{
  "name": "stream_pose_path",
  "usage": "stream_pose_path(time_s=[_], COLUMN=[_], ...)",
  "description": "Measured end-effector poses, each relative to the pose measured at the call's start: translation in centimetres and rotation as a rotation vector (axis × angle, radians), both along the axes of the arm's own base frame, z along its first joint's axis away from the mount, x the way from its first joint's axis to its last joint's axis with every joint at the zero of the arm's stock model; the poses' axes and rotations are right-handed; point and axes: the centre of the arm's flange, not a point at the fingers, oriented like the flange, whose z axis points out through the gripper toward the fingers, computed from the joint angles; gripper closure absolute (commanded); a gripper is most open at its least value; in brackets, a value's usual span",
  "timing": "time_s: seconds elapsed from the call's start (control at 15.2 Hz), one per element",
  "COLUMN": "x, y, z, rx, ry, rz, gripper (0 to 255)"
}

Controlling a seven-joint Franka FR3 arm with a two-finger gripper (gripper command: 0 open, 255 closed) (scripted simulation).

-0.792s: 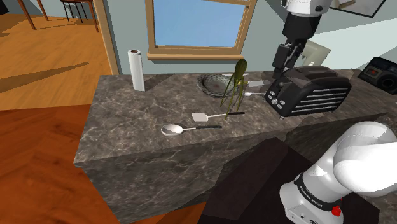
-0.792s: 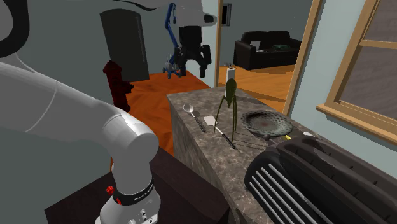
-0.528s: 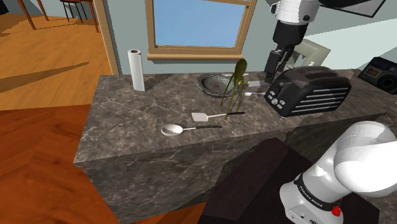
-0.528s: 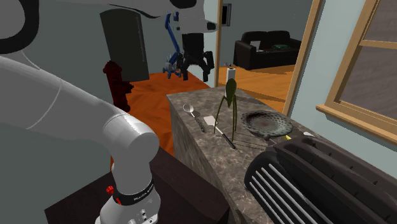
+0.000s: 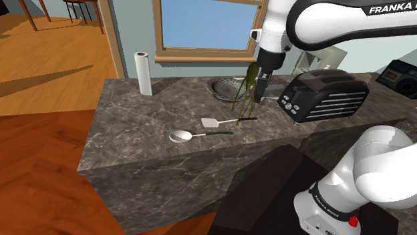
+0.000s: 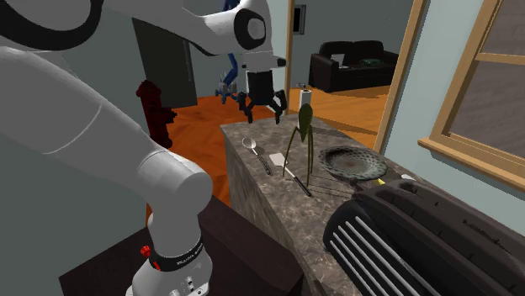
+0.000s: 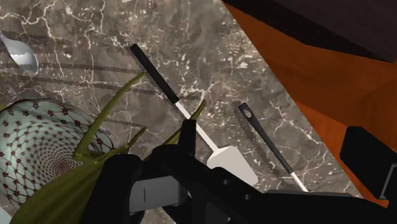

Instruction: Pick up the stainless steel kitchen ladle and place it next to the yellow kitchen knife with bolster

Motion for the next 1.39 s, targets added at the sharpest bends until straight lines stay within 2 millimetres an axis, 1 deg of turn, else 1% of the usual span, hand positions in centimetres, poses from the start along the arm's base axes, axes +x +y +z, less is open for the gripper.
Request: stream_pose_path(time_s=[0.07, 0.2, 0.26, 0.53, 0.59, 0.73, 0.92, 0.99, 1.19, 1.32, 1.39], x=[0.5, 1.7, 2.5, 4.7, 5.3, 5.7, 7.1, 7.6, 8.2, 8.3, 8.4], y=[0.1, 1.5, 2.1, 4.2, 5.2, 6.6, 8.7, 9.6, 11.7, 12.4, 12.5], z=[-1.0, -2.9, -4.2, -7.6, -8.7, -10.6, -13.6, -14.2, -17.0, -18.1, -18.5], rx=[0.002, 0.008, 0.011, 0.023, 0.025, 0.031, 0.039, 0.042, 0.05, 0.053, 0.053], ry=[-0.004, -0.01, -0.013, -0.027, -0.031, -0.037, -0.047, -0.051, -0.06, -0.064, -0.065], rz=[0.037, 0.112, 0.149, 0.299, 0.336, 0.41, 0.522, 0.56, 0.672, 0.704, 0.709], gripper=[0, 0, 0, 0, 0, 0, 0, 0, 0, 0, 0])
